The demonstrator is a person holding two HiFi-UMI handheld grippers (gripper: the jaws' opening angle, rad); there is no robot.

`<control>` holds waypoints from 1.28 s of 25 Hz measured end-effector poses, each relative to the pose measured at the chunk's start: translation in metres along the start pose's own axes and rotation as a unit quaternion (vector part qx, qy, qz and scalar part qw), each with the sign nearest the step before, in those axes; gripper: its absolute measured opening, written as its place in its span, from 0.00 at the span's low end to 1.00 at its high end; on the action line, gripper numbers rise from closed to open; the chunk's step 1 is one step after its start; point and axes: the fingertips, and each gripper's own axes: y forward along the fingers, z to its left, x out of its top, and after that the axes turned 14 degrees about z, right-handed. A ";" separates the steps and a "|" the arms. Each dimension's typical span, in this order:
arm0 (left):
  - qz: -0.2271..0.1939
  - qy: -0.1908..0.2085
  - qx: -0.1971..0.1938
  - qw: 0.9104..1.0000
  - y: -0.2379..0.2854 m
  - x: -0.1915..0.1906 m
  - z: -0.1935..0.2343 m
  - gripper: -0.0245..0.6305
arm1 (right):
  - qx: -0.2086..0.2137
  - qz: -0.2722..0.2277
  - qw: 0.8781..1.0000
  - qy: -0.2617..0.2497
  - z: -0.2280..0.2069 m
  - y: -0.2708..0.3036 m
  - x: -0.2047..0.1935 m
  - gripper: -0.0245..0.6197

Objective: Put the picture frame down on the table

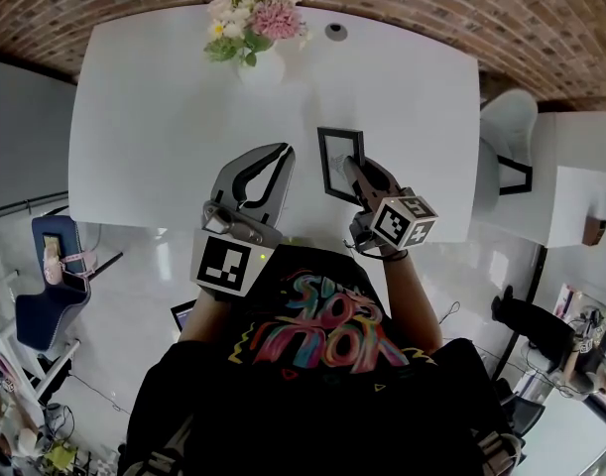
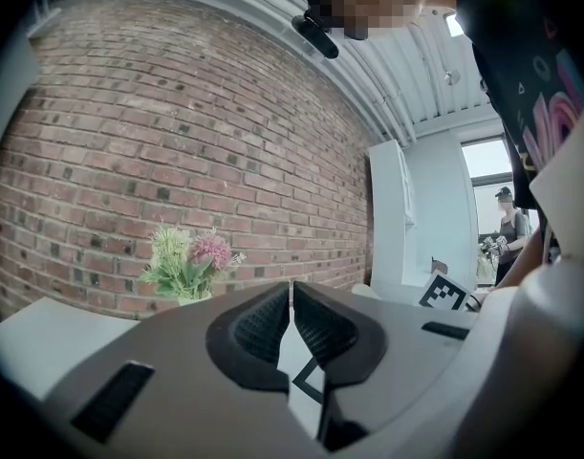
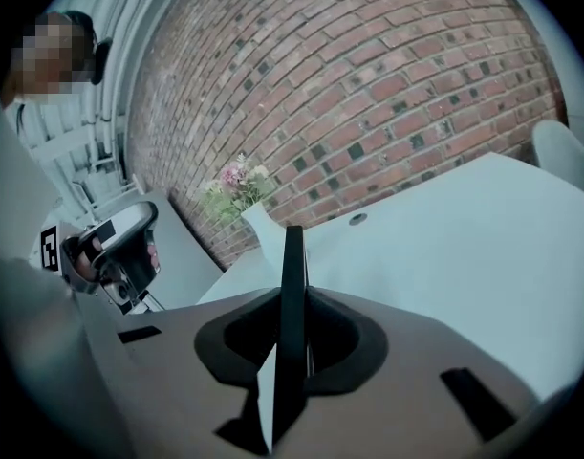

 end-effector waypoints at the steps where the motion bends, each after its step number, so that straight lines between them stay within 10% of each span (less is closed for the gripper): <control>1: 0.001 -0.001 0.001 1.000 -0.001 -0.001 -0.001 0.09 | 0.002 0.004 1.000 0.007 -0.002 0.002 -0.005 0.17; 32: 0.019 -0.008 -0.004 1.000 0.006 -0.020 -0.006 0.09 | -0.032 0.025 0.997 0.069 -0.065 0.034 -0.050 0.26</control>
